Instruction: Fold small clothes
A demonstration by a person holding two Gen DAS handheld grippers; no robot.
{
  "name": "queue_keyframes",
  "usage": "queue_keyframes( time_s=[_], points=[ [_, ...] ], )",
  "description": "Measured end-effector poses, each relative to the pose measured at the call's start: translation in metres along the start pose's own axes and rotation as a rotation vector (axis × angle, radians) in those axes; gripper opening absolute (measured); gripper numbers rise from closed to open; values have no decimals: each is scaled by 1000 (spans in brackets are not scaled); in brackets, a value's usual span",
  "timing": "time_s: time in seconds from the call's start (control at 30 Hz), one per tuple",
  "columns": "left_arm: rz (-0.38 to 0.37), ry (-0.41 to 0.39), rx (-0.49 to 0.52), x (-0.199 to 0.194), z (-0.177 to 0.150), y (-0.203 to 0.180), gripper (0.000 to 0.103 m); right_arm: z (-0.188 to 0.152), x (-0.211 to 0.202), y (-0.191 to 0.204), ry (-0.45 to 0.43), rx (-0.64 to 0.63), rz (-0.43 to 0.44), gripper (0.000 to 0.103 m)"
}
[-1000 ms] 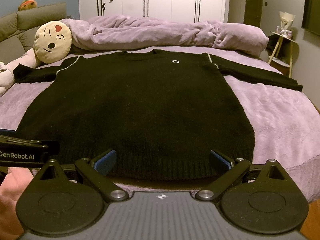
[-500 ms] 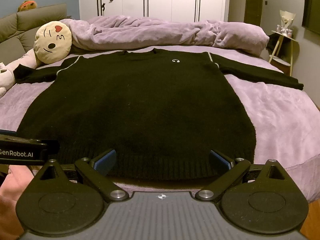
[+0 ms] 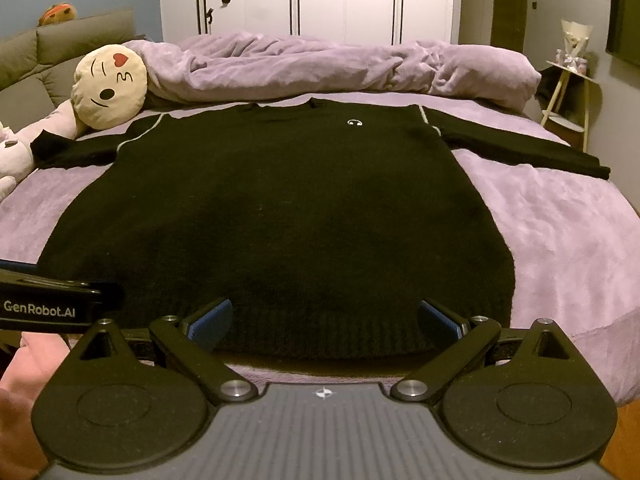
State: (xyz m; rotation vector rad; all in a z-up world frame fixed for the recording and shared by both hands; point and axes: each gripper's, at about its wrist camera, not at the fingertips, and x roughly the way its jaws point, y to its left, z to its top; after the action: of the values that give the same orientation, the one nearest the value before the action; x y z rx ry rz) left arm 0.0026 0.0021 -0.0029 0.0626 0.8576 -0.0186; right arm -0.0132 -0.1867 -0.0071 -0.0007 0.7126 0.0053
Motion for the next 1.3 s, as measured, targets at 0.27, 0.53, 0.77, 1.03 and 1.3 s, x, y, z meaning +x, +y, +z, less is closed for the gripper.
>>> queue_keyframes(
  time_s=[0.27,0.53,0.77,1.03,1.3],
  points=[
    [1,5,-3,0,1,-1,103,-2,-3,-1,-17,-8,6,99],
    [-4,10,0,2,2,0,103,1,-4,-1,-34,-10,15,99],
    [-2,18,-1,4,3,-2,103,3,-4,2,-55,-45,21,99],
    [7,28,3,10,5,-2,103,0,0,-1,-85,-68,58,99],
    [19,38,11,17,4,-4,103,0,7,-6,-72,-82,104,99]
  ],
)
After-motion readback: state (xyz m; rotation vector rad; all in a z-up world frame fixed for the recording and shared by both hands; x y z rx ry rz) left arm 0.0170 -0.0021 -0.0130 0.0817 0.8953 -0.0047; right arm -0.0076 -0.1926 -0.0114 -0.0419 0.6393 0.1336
